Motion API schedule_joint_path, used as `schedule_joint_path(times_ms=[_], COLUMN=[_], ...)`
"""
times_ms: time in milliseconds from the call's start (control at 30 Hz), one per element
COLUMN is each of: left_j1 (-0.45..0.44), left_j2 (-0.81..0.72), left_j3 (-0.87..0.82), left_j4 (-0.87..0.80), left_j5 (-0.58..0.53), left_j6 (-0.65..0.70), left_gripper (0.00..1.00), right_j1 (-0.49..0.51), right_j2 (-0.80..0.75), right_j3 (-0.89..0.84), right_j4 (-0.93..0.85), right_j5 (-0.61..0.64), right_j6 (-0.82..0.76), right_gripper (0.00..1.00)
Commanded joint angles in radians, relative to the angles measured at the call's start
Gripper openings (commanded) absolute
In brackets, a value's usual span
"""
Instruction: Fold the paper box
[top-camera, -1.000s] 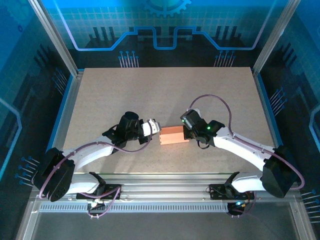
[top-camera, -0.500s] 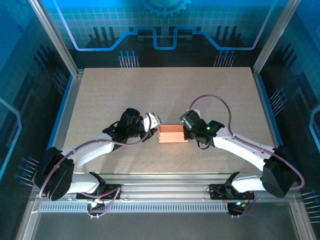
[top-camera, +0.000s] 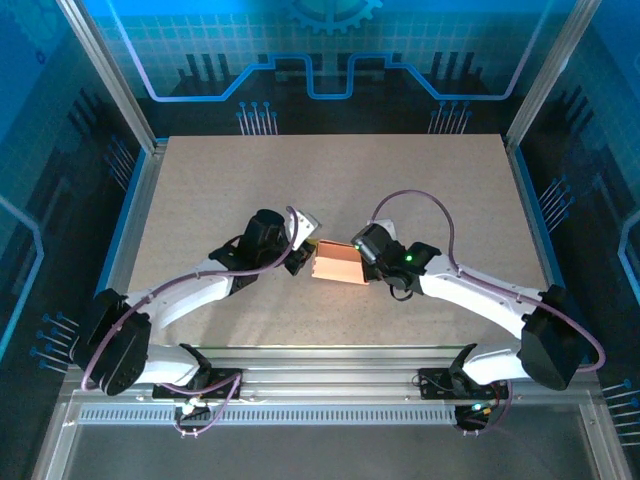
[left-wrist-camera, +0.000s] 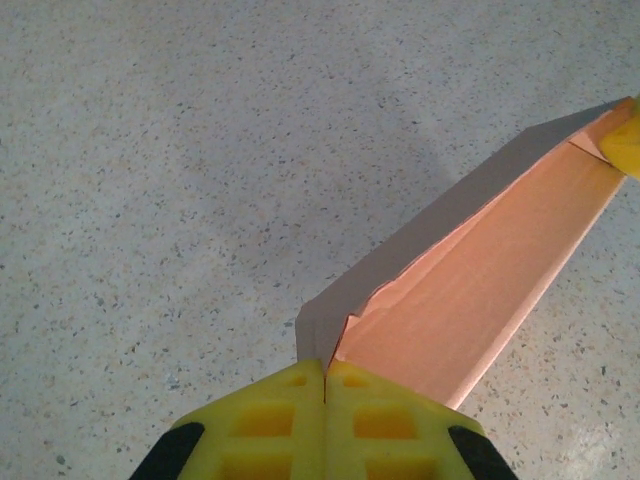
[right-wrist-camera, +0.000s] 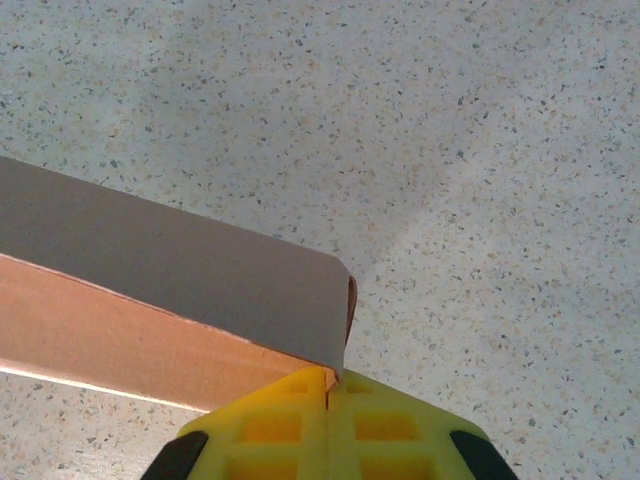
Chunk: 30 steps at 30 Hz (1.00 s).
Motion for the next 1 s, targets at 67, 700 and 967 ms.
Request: schedule_joint_path(times_ms=[67, 700, 967], left_j1=[-0.028, -0.028, -0.028], left_j2=[0.03, 0.048, 0.062], left_j3=[0.033, 0.076, 0.092], left_j4=[-0.019, -0.115, -0.139], left_j5=[0.0, -0.013, 0.008], left_j6=[-0.04, 0.011, 0.013], left_gripper=[0.02, 0.15, 0.0], right_j1=[0.028, 0.037, 0.038], right_j2=[0.029, 0.058, 0.059], right_j3=[0.051, 0.077, 0.075], right_j4=[-0.03, -0.036, -0.035], right_j5=[0.025, 0.031, 0.029], right_j6=[0.006, -0.01, -0.009], right_gripper=[0.0, 0.0, 0.0])
